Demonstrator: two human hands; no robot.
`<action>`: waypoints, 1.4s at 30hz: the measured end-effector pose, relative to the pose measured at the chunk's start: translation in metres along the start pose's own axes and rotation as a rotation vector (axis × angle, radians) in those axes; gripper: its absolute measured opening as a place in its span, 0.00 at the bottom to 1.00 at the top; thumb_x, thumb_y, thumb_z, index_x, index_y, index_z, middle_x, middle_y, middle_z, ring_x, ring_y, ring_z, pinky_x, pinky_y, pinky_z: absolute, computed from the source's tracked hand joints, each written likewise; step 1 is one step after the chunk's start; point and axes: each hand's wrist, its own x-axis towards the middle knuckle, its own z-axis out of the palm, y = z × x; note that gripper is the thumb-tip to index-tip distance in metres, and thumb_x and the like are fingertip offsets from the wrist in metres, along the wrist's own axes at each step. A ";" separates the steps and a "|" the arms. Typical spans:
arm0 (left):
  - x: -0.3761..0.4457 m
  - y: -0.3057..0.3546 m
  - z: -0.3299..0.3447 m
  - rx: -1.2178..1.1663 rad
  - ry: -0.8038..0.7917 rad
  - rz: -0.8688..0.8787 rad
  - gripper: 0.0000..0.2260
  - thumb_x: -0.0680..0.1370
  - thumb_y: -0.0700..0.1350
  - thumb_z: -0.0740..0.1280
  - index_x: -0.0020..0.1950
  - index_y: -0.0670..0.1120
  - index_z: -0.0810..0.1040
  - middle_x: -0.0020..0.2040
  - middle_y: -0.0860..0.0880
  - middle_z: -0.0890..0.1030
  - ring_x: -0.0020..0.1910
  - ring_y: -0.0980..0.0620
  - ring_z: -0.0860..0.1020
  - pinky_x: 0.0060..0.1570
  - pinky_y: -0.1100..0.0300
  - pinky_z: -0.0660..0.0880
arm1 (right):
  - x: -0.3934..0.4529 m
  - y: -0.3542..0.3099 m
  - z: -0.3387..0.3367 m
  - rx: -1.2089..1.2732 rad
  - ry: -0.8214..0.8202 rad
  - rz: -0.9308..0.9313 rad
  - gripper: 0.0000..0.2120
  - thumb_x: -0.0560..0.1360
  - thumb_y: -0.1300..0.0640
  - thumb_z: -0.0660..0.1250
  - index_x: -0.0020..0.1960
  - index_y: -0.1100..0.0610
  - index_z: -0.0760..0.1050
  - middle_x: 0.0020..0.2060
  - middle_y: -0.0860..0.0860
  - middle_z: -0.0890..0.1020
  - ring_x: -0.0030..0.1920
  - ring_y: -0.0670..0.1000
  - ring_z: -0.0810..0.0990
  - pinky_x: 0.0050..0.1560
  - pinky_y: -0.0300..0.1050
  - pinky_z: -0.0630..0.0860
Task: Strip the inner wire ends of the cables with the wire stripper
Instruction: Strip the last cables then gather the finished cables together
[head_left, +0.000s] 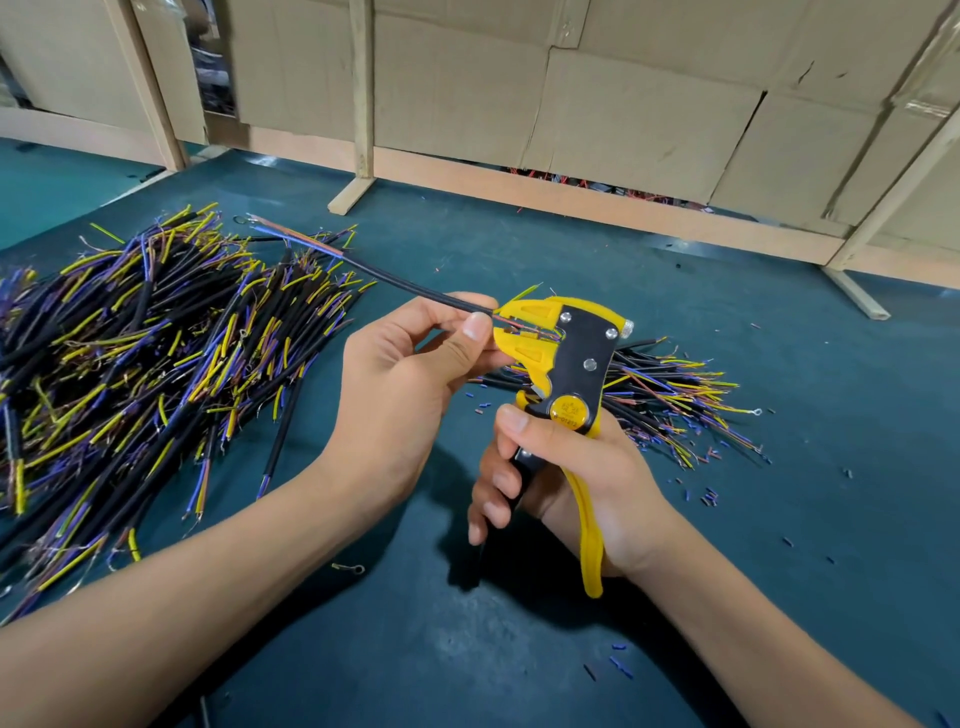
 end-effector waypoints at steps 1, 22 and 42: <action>0.000 0.000 0.000 0.000 0.002 0.002 0.03 0.76 0.37 0.68 0.45 0.40 0.82 0.47 0.47 0.84 0.41 0.47 0.83 0.49 0.56 0.79 | 0.000 0.001 0.001 0.002 0.002 -0.001 0.12 0.79 0.58 0.67 0.39 0.62 0.74 0.29 0.57 0.72 0.29 0.57 0.74 0.37 0.56 0.78; -0.006 0.003 0.002 0.244 0.029 0.150 0.04 0.77 0.42 0.70 0.48 0.48 0.84 0.39 0.52 0.82 0.37 0.54 0.77 0.40 0.63 0.74 | -0.003 -0.009 0.011 -0.034 0.146 0.017 0.19 0.75 0.50 0.71 0.32 0.57 0.66 0.22 0.53 0.64 0.18 0.51 0.66 0.25 0.46 0.74; 0.002 0.011 0.005 0.312 -0.105 0.195 0.06 0.74 0.41 0.72 0.48 0.41 0.78 0.43 0.50 0.83 0.40 0.53 0.81 0.42 0.62 0.78 | -0.005 -0.028 0.000 -0.134 0.157 0.145 0.21 0.73 0.46 0.72 0.31 0.54 0.65 0.22 0.50 0.62 0.16 0.49 0.62 0.21 0.40 0.70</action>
